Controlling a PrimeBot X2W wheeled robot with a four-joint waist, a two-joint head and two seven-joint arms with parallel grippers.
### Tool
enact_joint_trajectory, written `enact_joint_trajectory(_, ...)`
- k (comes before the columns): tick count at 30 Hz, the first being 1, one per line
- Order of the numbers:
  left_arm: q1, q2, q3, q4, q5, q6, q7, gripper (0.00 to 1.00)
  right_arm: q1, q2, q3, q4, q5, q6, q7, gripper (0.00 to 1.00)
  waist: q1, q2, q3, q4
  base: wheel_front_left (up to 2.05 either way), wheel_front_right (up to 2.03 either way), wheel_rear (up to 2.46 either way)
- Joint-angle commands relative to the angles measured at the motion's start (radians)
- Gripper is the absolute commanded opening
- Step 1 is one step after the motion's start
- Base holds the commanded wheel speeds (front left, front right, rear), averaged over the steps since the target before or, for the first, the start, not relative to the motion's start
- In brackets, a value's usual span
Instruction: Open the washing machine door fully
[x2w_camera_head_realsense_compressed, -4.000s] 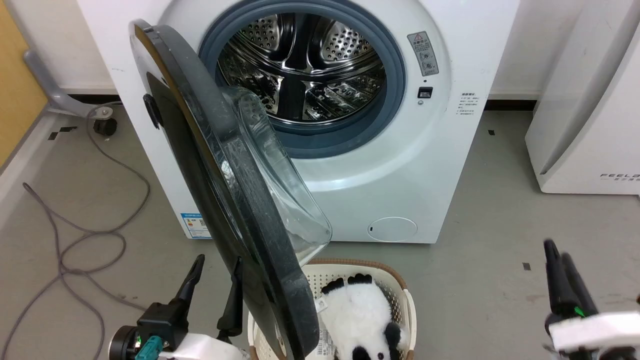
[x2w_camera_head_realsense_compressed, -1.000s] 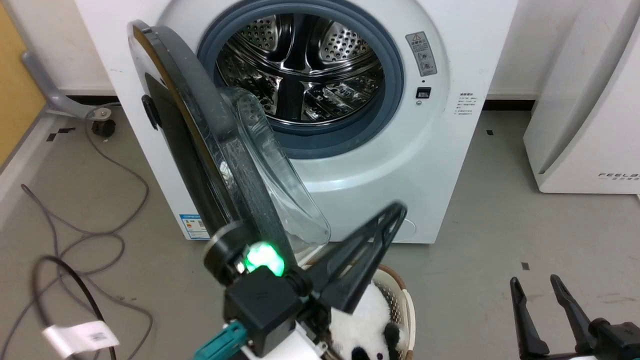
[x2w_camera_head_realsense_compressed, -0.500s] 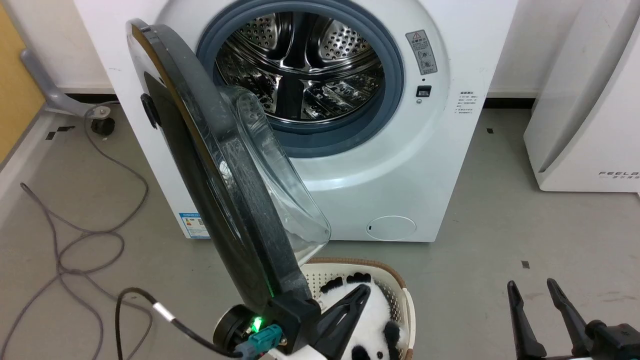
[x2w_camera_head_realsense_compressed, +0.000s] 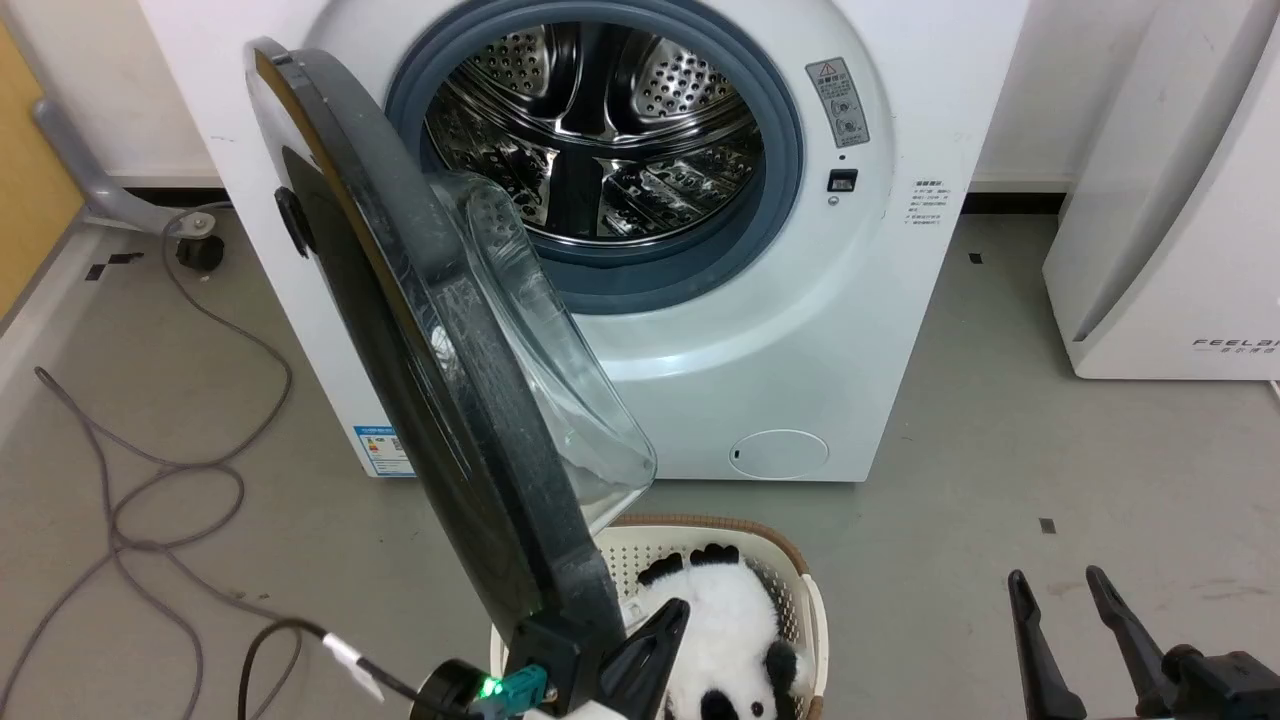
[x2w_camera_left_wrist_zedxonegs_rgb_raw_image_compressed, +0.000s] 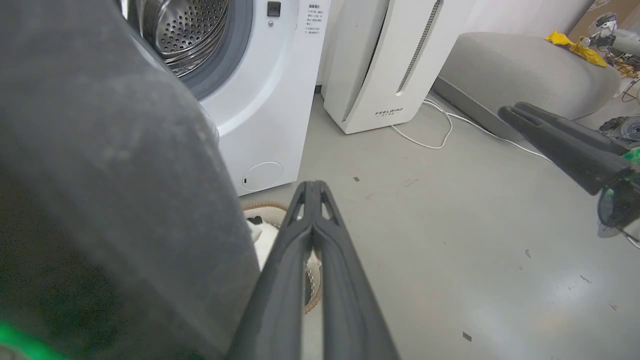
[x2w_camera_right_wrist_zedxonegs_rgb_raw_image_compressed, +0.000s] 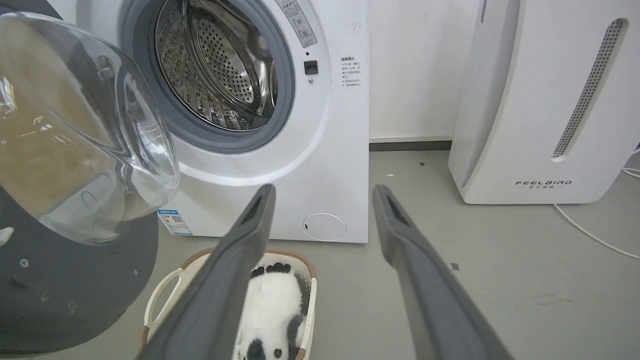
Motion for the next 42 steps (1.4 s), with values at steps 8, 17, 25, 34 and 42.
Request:
enact_joint_trajectory(8,0.048,-0.001,0.020,0.026,0.009,0.051,-0.043,0.00,0.003,0.004,0.001,0.021,0.014,0.001,-0.017,1.00,0.0000,-0.0001,-0.003,0.015,0.00,0.00,0.00)
enact_joint_trajectory(17,0.104,0.013,0.077,-0.042,0.022,0.119,-0.124,0.00,0.003,0.004,-0.004,0.035,0.023,0.001,-0.031,1.00,0.0000,-0.0001,-0.003,0.060,0.00,0.00,0.00)
enact_joint_trajectory(25,0.150,0.035,0.160,-0.137,0.040,0.185,-0.225,0.00,0.002,0.004,-0.011,0.042,0.024,0.001,-0.035,1.00,0.0000,-0.0001,0.000,0.133,0.00,0.00,0.00)
enact_joint_trajectory(34,0.185,0.091,0.299,-0.166,0.031,0.254,-0.250,0.00,-0.005,0.004,-0.016,0.043,0.024,0.001,-0.031,1.00,0.0000,-0.0001,0.003,0.187,0.00,0.00,0.00)
enact_joint_trajectory(42,0.168,0.143,0.453,-0.114,-0.046,0.265,-0.271,0.00,-0.010,0.004,-0.013,0.046,0.022,0.001,-0.031,1.00,0.0000,-0.0001,0.005,0.195,0.00,0.00,0.00)
